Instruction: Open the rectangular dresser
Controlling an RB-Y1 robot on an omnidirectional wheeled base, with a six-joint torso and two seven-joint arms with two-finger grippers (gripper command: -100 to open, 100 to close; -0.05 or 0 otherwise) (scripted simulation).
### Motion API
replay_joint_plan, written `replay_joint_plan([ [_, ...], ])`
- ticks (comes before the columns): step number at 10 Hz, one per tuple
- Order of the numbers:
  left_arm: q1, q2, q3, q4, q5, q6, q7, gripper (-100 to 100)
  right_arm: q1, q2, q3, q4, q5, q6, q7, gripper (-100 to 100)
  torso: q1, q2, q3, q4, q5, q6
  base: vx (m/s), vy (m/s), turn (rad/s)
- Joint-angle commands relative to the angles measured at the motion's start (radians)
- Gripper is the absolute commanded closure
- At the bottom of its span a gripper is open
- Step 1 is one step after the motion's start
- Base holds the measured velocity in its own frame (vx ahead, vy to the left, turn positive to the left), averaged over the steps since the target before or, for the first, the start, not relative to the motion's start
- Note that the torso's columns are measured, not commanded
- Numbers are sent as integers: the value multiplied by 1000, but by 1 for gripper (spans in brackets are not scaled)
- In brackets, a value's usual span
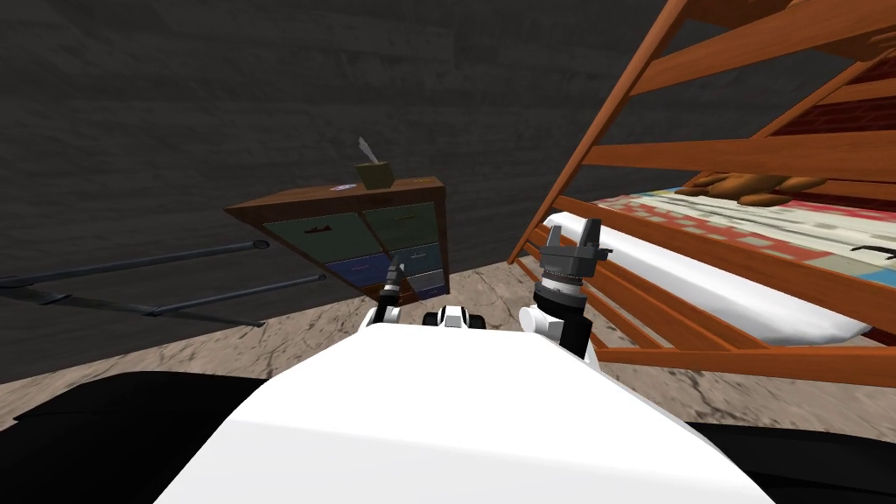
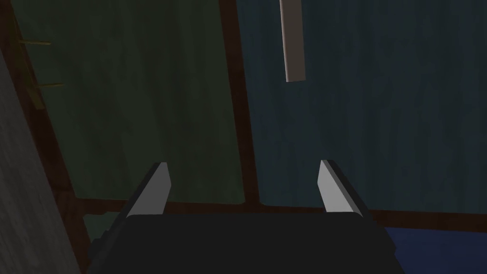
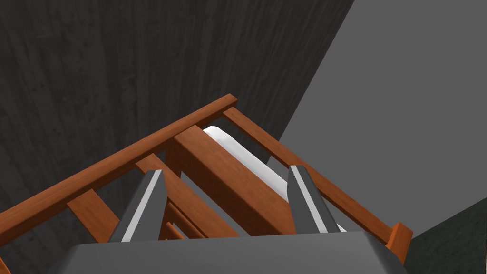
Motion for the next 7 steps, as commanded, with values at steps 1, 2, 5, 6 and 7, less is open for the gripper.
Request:
replay_joint_plan([
  [1, -14, -32, 10, 57, 3, 1, -10, -100, 0, 0, 0, 0, 0, 0, 0, 0, 0, 0, 0, 0, 0, 0, 68, -82, 25],
  [2, -22, -69, 16, 91, 6, 0, -15, -100, 0, 0, 0, 0, 0, 0, 0, 0, 0, 1, 1, 0, 0, 0, 69, -87, 34],
  [5, -29, -137, 22, 122, 8, -1, -19, -100, 0, 0, 0, 0, 0, 0, 0, 0, 2, 1, 1, 0, 0, 0, 55, -60, 12],
  [6, -30, -150, 22, 126, 8, -1, -20, -100, 0, 0, 0, 0, 0, 0, 0, 0, 2, 2, 1, 0, 1, 0, 23, -20, 4],
  [7, -32, -138, 23, 128, 9, -3, -18, -100, 0, 0, 0, 0, 0, 0, 0, 0, 2, 2, 1, 1, 1, 0, 9, -7, 0],
])
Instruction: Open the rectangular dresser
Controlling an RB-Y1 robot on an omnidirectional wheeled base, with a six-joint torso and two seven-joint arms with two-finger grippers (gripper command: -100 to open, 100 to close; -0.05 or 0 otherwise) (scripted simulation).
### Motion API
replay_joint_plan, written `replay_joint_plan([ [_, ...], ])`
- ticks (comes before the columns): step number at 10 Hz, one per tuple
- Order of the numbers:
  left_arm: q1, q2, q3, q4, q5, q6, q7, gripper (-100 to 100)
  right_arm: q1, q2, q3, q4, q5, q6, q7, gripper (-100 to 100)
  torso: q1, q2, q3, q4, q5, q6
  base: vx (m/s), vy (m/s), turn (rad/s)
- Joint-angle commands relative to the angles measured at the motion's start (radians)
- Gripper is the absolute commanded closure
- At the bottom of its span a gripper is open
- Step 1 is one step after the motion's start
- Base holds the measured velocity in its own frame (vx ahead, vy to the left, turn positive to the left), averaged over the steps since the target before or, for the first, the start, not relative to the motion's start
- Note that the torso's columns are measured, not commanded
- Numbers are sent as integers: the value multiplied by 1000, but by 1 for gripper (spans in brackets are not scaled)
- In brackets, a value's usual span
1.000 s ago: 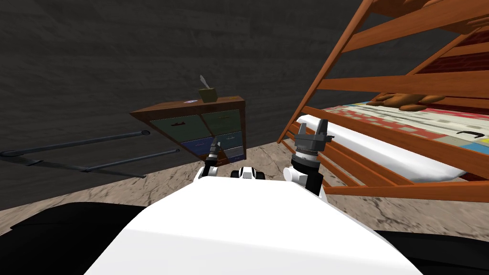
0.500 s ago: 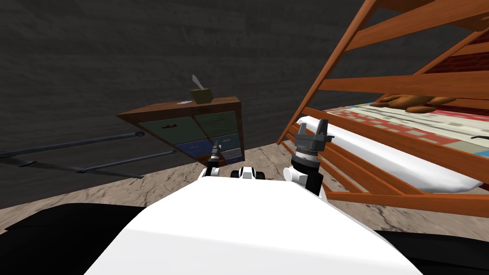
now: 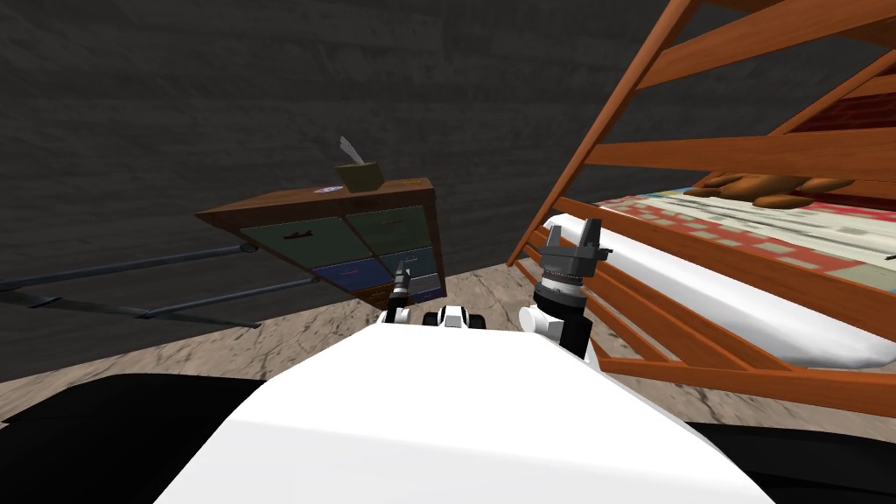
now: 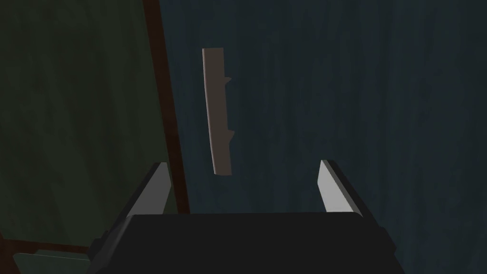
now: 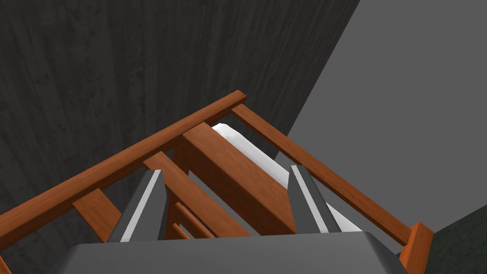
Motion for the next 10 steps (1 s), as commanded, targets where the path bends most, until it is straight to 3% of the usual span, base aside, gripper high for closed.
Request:
replay_joint_plan([
  [1, -3, 0, 2, -27, -1, 29, 1, -100, 0, 0, 0, 0, 0, 0, 0, 0, 0, 0, 0, 0, 0, 0, 52, 6, -19],
  [3, -4, -1, 3, -28, -1, 30, 0, -100, 0, 0, 0, 0, 0, 0, 0, 0, -2, -5, -3, -1, 0, 0, 72, 4, -11],
  [4, 0, -2, 0, -3, 0, 3, 0, 100, 0, 0, 0, 0, 0, 0, 0, 0, -2, -2, -1, -1, -1, 0, -56, 7, 20],
  [10, 10, -2, -9, -57, -5, 33, 4, 100, 0, 0, 0, 0, 0, 0, 0, 0, -1, -4, -2, -4, 1, 0, -124, -41, 10],
])
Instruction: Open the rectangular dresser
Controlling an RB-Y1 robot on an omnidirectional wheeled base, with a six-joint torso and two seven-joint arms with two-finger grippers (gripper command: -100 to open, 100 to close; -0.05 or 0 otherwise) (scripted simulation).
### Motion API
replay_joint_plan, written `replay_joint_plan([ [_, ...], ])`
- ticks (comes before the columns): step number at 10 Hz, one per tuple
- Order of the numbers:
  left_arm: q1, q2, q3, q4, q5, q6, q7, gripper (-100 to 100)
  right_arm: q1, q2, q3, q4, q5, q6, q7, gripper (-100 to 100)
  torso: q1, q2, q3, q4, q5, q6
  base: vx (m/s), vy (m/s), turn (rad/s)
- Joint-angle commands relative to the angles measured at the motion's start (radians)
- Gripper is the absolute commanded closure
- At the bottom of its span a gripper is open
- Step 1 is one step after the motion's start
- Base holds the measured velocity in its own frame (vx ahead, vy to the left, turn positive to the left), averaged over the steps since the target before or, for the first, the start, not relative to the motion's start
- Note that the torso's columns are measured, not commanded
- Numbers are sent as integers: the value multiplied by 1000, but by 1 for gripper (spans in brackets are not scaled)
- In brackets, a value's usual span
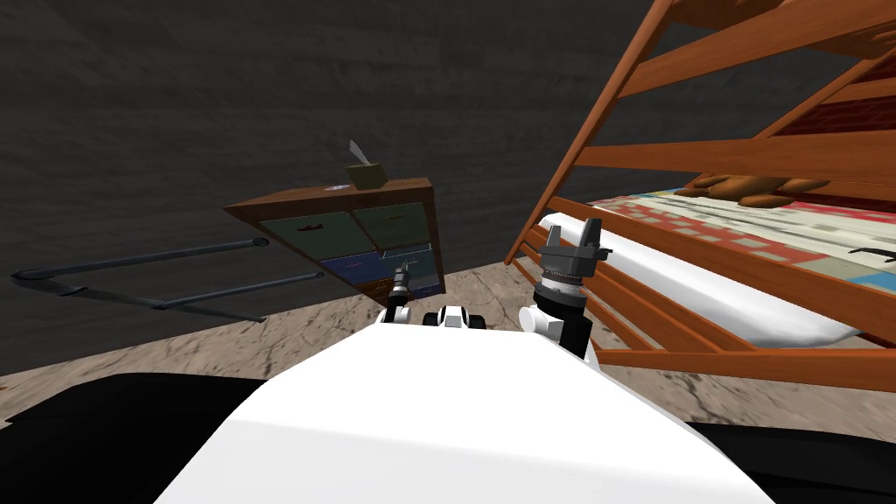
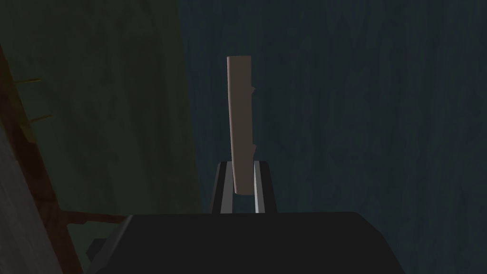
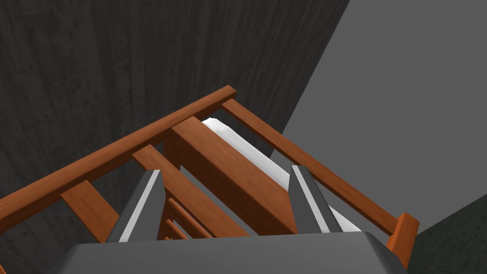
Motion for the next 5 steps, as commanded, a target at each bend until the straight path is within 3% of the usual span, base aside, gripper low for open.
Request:
replay_joint_plan([
  [1, 21, 14, -10, -12, 0, 5, 13, 100, 0, 0, 0, 0, 0, 0, 0, 0, 2, -5, -3, 1, -1, 0, -142, -60, 47],
  [4, 45, 33, -21, -29, 1, 10, 28, 100, 0, 0, 0, 0, 0, 0, 0, 0, 0, 0, 0, 0, 0, 0, -165, -87, 47],
  [5, 40, 34, -16, -78, 1, 48, 32, -100, 0, 0, 0, 0, 0, 0, 0, 0, 1, 1, 0, 0, 1, 0, -105, -39, -10],
])
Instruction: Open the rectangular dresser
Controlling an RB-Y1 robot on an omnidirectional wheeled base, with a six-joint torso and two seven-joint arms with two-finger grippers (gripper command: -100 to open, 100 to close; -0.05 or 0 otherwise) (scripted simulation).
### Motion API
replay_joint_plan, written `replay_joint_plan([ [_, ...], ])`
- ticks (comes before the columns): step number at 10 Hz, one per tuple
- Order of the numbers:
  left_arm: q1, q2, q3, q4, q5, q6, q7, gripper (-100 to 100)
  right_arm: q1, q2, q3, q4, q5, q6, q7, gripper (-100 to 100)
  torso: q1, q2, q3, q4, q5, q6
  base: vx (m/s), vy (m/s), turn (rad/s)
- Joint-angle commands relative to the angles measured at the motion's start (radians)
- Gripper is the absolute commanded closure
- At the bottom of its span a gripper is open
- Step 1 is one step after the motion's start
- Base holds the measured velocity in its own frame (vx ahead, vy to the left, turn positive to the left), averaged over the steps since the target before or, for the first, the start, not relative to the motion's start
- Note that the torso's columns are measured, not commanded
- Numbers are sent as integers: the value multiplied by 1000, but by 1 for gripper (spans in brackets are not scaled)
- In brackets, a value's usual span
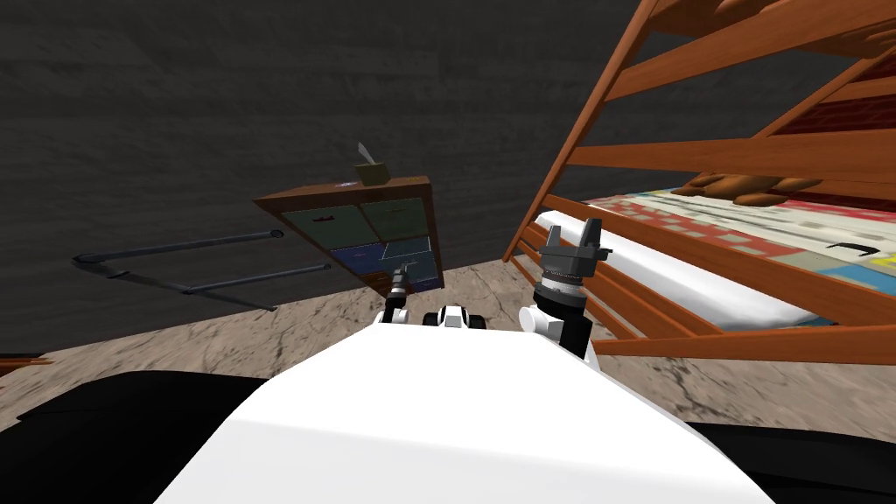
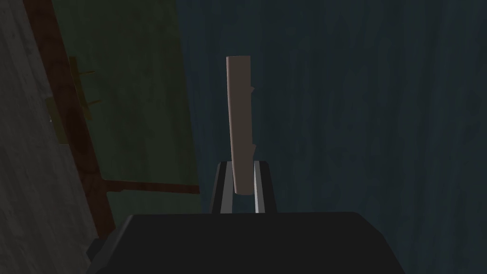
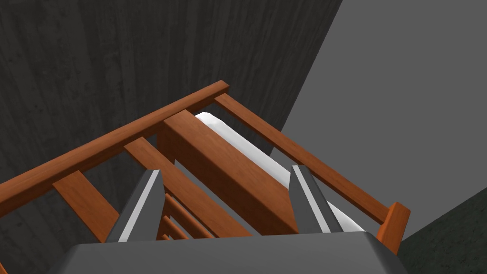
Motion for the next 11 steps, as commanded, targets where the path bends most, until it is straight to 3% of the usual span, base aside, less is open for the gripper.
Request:
replay_joint_plan([
  [1, 11, 7, 0, -76, -2, 66, 10, -100, 0, 0, 0, 0, 0, 0, 0, 0, 1, -4, -2, 1, -1, 0, -10, -2, -22],
  [8, 38, 22, 1, -254, -6, 219, 32, -100, 0, 0, 0, 0, 0, 0, 0, 0, -2, 3, 2, 4, -2, -1, 2, -3, -13],
  [9, 37, 21, 1, -231, -6, 201, 30, -100, 0, 0, 0, 0, 0, 0, 0, 0, -3, 4, 1, 5, -3, -1, -5, -2, -3],
  [10, 37, 21, 1, -233, -6, 206, 31, 0, 0, 0, 0, 0, 0, 0, 0, 0, -3, 3, 1, 5, -3, -1, 0, 0, 0],
  [11, 38, 21, 1, -232, -6, 206, 31, 0, 0, 0, 0, 0, 0, 0, 0, 0, -3, 3, 1, 4, -3, -1, 0, 0, 0],
])
